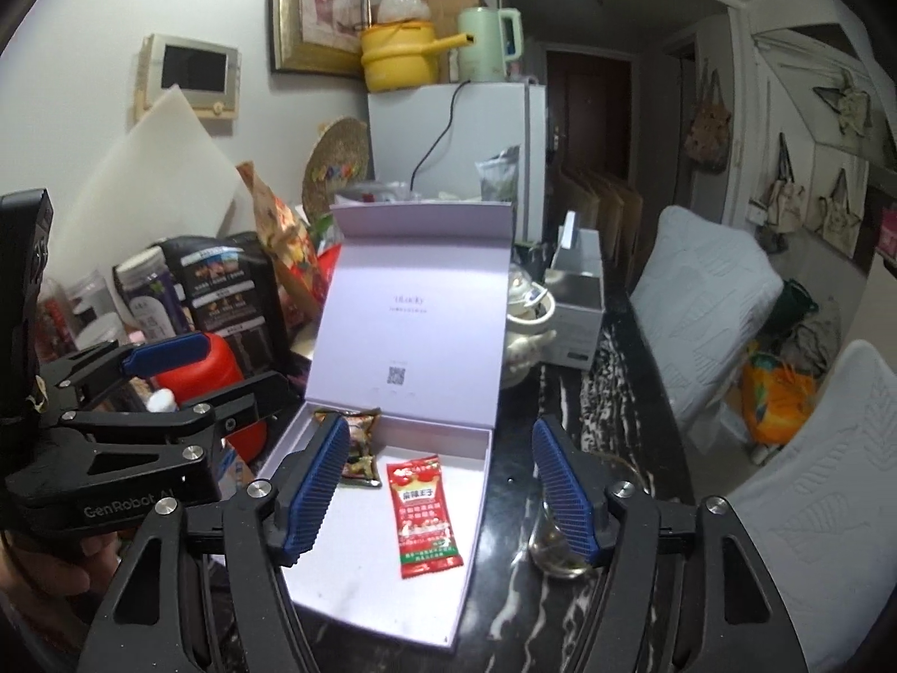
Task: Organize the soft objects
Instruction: 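Withdraw both tools from the box back toward the remaining items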
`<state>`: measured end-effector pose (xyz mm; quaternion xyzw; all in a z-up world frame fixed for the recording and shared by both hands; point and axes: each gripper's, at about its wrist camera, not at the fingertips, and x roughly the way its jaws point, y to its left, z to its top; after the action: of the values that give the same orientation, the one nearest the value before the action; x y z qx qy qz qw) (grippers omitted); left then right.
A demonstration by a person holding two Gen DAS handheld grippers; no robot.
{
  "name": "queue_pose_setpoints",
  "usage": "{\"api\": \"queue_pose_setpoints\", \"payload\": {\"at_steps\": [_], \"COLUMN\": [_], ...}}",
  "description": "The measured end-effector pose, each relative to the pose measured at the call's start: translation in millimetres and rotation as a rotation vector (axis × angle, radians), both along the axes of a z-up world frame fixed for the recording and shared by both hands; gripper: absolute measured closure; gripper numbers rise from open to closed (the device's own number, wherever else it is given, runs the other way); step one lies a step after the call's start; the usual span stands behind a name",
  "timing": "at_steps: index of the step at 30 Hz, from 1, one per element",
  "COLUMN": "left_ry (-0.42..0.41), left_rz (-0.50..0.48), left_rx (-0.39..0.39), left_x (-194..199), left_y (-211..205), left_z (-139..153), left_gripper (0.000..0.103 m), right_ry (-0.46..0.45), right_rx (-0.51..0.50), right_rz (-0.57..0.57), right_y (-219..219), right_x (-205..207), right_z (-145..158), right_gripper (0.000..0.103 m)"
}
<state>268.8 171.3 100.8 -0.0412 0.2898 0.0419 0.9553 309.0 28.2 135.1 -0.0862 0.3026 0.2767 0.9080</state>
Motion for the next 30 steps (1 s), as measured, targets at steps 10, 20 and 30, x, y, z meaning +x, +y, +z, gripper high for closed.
{"api": "queue_pose_setpoints", "payload": {"at_steps": [10, 20, 30], "left_ry": [-0.041, -0.058, -0.058], "left_rz": [-0.065, -0.131, -0.197], "left_rx": [-0.016, -0.023, -0.006], "left_x": [-41, -80, -118], "left_y": [-20, -40, -60], "left_z": [18, 20, 13], "left_gripper": [0.02, 0.01, 0.01], "right_ry": [-0.06, -0.085, -0.084], "right_rx": [0.014, 0.035, 0.031], "right_rz": [-0.037, -0.081, -0.131], "right_y": [-29, -58, -80], "right_x": [-47, -95, -138], "right_z": [22, 29, 24], "right_gripper": [0.021, 0.011, 0.01]}}
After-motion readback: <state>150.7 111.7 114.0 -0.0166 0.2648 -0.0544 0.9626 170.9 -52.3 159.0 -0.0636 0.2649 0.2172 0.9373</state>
